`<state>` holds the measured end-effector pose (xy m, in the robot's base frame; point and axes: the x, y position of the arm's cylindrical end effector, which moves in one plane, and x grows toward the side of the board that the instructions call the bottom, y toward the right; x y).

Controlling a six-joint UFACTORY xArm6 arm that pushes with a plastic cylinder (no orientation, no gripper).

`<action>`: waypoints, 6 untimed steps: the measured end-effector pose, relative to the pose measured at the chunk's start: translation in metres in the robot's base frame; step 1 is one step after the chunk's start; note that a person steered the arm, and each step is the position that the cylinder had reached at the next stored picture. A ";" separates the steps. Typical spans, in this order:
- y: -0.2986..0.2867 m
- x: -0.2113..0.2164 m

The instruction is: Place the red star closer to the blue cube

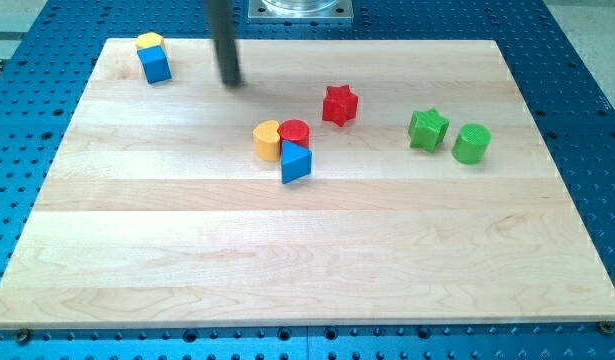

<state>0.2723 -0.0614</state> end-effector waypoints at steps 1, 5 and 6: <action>0.102 0.001; -0.027 0.042; -0.091 0.017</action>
